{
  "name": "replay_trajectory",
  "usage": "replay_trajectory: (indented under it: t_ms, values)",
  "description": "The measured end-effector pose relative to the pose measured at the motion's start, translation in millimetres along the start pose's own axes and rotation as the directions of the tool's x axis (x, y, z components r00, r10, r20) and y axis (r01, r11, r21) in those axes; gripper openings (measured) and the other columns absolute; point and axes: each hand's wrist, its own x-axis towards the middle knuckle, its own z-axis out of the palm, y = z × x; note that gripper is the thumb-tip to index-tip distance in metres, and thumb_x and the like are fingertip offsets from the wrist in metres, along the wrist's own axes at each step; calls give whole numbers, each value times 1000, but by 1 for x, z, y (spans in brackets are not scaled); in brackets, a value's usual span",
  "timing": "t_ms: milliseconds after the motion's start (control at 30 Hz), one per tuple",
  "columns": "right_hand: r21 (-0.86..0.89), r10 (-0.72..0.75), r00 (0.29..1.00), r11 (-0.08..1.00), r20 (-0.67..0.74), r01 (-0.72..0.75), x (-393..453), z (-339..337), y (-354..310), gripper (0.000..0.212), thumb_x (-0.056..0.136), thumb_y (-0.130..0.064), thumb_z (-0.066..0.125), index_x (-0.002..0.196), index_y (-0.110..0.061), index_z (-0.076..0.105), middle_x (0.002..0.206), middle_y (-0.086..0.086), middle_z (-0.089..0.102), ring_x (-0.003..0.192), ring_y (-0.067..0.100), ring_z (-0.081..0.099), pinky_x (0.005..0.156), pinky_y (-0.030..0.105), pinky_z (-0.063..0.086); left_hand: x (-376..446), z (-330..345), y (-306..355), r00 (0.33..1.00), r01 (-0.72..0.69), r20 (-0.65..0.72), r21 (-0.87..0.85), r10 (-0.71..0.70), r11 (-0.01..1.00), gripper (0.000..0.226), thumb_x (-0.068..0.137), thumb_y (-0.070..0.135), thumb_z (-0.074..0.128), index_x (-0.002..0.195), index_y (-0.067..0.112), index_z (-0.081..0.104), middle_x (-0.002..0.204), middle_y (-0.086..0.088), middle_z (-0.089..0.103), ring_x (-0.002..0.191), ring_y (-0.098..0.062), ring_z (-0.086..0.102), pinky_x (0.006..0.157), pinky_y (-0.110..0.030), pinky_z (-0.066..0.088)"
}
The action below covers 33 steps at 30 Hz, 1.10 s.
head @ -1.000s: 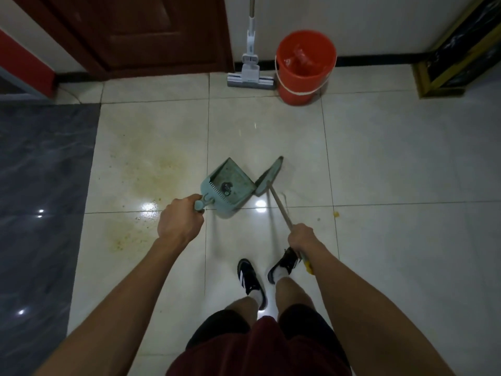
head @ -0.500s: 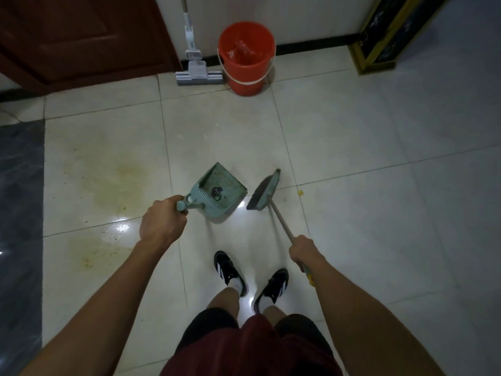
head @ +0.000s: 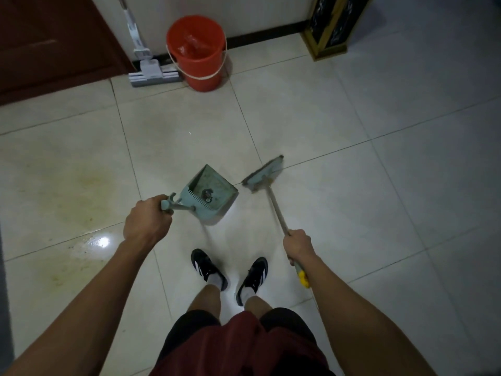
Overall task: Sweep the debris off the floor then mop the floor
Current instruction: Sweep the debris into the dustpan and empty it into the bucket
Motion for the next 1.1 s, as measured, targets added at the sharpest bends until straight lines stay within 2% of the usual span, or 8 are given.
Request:
replay_trajectory:
  t_ms: [133, 300, 433, 567, 800, 900, 1033, 1100]
  values:
    - [123, -3, 1000, 992, -14, 5, 23, -2, -22, 43, 91, -7, 39, 128, -1, 59, 100, 23, 68, 49, 27, 61, 40, 25, 48, -10, 5, 7, 1000, 5, 21, 23, -5, 1000, 15, 93, 20, 63, 102, 27, 72, 82, -6, 68, 71, -30, 62, 66, -39, 54]
    - [242, 32, 999, 970, 28, -38, 54, 5, -35, 32, 92, -4, 41, 113, 5, 63, 71, 17, 61, 39, 23, 53, 43, 27, 46, -25, 15, 7, 999, 6, 48, 63, -9, 998, 17, 93, 22, 63, 106, 29, 71, 85, -7, 70, 73, -31, 63, 67, -40, 57]
    - [222, 94, 987, 968, 131, -121, 40, 31, -21, 23, 88, 2, 46, 103, 10, 61, 73, 17, 59, 44, 24, 55, 46, 31, 48, -32, 23, 1, 997, 6, 72, 92, -12, 996, 14, 93, 21, 63, 101, 29, 70, 81, -4, 67, 70, -28, 61, 63, -36, 53]
    - [186, 80, 979, 976, 186, -115, -5, 64, -5, 15, 92, -7, 48, 97, 1, 59, 70, 10, 59, 53, 22, 59, 44, 24, 52, -34, 25, -2, 994, 3, 109, 77, -11, 997, 16, 93, 19, 62, 90, 35, 64, 82, -3, 68, 70, -27, 61, 63, -35, 50]
    - [310, 34, 996, 949, 82, -58, -45, 76, -2, 23, 89, -4, 40, 81, -2, 61, 57, 12, 59, 36, 21, 53, 38, 22, 42, -29, 19, -7, 991, -51, 129, 69, 42, 996, 13, 93, 19, 60, 90, 30, 67, 78, -2, 65, 70, -26, 60, 62, -35, 50]
    - [308, -7, 1000, 951, 21, 0, -47, 79, 0, 27, 88, -6, 40, 90, 1, 65, 65, 15, 63, 42, 24, 56, 40, 25, 47, -25, 18, -8, 985, -93, 152, 67, 82, 993, 11, 93, 21, 60, 95, 28, 69, 79, -3, 67, 71, -28, 62, 65, -36, 55]
    - [274, -40, 995, 960, -87, 62, -46, 77, 12, 34, 91, -11, 47, 121, -11, 63, 103, 14, 69, 71, 27, 67, 57, 35, 59, -15, 15, -5, 972, -172, 178, 94, 154, 981, 11, 93, 23, 60, 96, 28, 69, 84, -4, 68, 76, -30, 64, 69, -38, 56]
    - [422, 41, 999, 906, 0, -37, -45, 74, 18, 49, 91, -6, 54, 139, -16, 49, 108, 17, 65, 69, 23, 65, 52, 34, 58, -8, 13, -2, 966, -199, 188, 99, 178, 975, 10, 92, 23, 60, 96, 29, 68, 86, -4, 68, 77, -30, 63, 70, -39, 56]
